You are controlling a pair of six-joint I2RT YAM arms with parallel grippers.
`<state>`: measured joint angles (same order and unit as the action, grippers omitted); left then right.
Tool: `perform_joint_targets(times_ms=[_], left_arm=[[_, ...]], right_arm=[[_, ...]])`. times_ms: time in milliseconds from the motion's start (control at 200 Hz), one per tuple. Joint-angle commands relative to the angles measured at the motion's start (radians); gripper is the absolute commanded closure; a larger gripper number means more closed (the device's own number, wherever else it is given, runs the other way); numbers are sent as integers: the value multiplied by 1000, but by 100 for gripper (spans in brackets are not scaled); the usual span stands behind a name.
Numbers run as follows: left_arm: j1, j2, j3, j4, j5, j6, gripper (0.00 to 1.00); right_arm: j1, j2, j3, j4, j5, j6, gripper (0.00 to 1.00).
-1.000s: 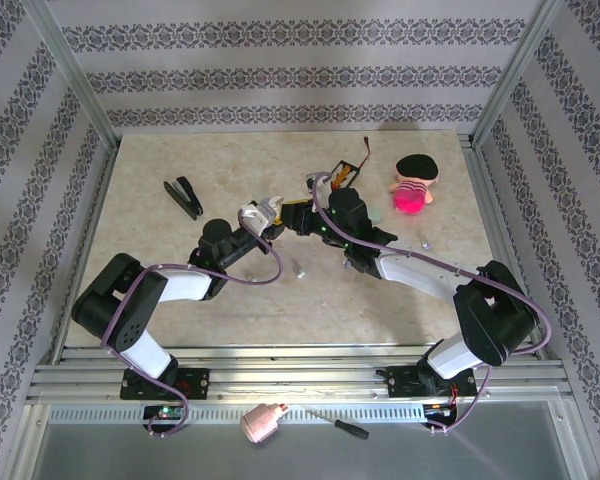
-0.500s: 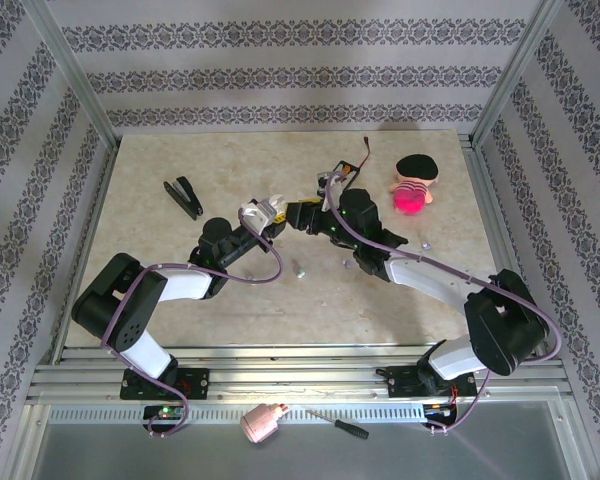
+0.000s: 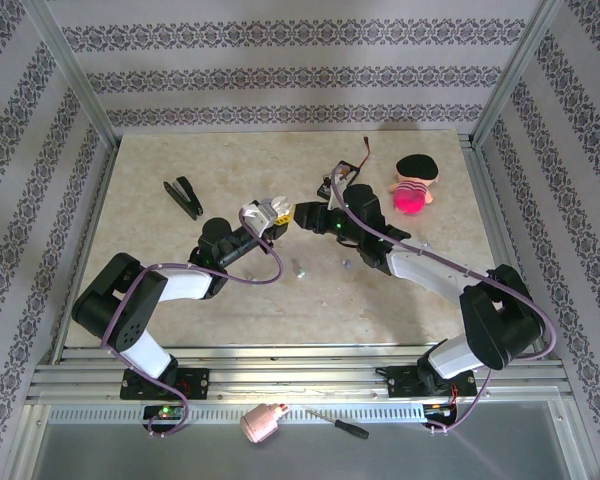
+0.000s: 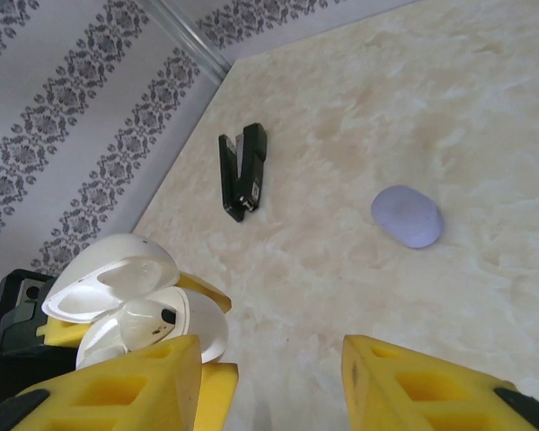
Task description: Insert the wireless bluetooth earbuds into the charging case
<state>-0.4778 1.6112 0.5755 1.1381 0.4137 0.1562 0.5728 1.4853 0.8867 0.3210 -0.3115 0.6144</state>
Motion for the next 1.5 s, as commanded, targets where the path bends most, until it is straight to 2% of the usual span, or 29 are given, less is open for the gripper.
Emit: perform_joint_targets(times_ms=[0,590,1079,1494], left_arm=[[-12,6,18,43,20,-7,100],[-12,23,34,9,10,8,100],[-11,23,32,8,16,20,100],[-10,17,35,-8,27,-1,100]], right_arm=[[-1,11,37,2,-61,-19,55],[34,-10,27,-34,-100,-42,55],[7,-103,2,-112,-32,-80,54],[33,-47,51,-94,-114,-114,56]])
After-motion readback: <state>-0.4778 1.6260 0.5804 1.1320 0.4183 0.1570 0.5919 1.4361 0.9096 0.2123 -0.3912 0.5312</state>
